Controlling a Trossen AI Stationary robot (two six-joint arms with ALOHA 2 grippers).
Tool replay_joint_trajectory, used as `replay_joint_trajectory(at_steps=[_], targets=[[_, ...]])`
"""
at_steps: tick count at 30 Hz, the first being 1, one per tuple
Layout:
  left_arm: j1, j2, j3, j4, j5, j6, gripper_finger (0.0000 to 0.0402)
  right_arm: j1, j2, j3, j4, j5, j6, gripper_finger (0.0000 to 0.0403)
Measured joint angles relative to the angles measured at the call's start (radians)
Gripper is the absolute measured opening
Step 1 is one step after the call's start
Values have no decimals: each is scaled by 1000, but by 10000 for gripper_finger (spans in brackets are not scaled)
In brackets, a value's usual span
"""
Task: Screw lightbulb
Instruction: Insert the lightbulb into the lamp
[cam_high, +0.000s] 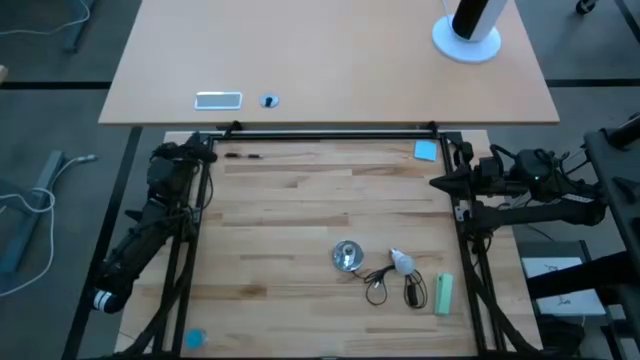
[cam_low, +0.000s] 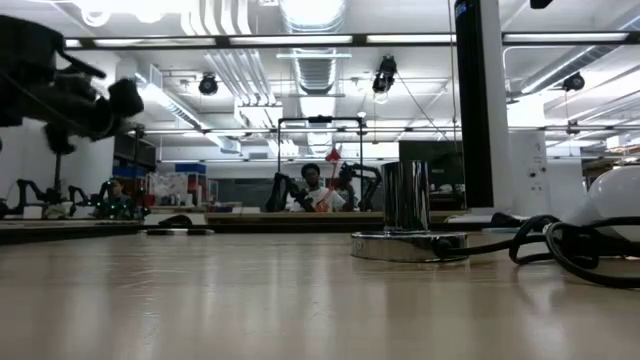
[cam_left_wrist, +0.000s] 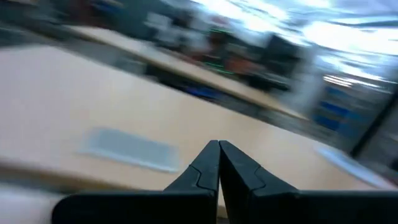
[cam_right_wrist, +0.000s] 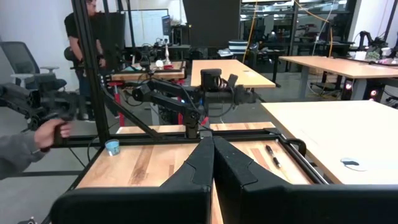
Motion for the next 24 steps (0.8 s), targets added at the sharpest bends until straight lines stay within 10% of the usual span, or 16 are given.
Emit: replay_joint_trajectory(at_steps=[11, 24], targets=[[-9, -22, 153, -1, 898, -26, 0, 0, 0, 0, 1, 0, 0, 0], [-182, -234, 225, 14, 989, -118, 0, 3, 78, -34, 153, -51, 18, 0]])
